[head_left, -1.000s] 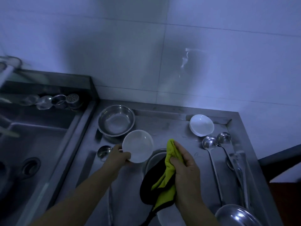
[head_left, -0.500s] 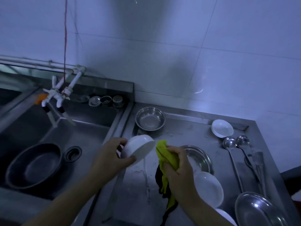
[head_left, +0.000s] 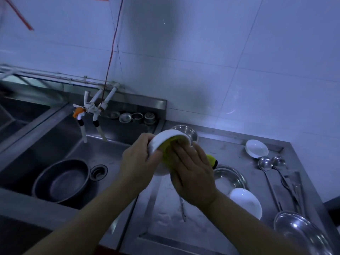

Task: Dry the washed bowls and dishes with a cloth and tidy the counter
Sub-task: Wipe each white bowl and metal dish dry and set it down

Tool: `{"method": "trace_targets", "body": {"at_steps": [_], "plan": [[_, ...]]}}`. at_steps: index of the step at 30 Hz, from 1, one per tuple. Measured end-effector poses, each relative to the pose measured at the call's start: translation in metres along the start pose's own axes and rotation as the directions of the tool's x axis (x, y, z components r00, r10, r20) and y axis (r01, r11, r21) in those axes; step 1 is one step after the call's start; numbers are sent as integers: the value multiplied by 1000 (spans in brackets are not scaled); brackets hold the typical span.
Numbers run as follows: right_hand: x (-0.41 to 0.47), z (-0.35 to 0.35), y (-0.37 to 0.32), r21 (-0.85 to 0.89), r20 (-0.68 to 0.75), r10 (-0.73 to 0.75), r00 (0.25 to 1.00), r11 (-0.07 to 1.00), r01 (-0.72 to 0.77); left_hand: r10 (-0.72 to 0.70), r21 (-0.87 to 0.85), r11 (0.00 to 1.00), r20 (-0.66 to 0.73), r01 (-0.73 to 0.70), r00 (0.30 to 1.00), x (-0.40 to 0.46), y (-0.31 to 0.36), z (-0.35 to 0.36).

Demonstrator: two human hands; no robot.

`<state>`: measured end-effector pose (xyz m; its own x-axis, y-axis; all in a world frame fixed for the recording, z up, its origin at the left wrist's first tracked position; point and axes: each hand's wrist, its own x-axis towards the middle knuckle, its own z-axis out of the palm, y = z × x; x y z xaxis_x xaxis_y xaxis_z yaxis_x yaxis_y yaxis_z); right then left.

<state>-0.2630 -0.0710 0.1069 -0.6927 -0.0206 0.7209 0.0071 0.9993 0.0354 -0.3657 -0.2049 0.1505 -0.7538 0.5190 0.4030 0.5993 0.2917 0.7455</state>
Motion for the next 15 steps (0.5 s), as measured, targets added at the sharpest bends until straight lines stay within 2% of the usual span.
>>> {"method": "trace_targets", "body": {"at_steps": [4,7,9,12,15], "plan": [[-15,-5,-32,110,94,100,991,988,-111,-51,-86,995,-45,47,998,-10,4,5],[-7,-5,-54,233,10,159,987,960,-156,-198,-285,942,-41,179,979,-15,7,13],[1,-3,-62,284,-87,167,982,949,-136,-241,-411,887,-23,210,970,-14,10,14],[2,-6,-51,191,-158,36,987,982,-5,-157,-412,898,33,157,987,-9,13,6],[-2,-16,-17,-24,-135,-272,953,962,272,-71,-330,934,209,138,975,1,12,-10]]}}
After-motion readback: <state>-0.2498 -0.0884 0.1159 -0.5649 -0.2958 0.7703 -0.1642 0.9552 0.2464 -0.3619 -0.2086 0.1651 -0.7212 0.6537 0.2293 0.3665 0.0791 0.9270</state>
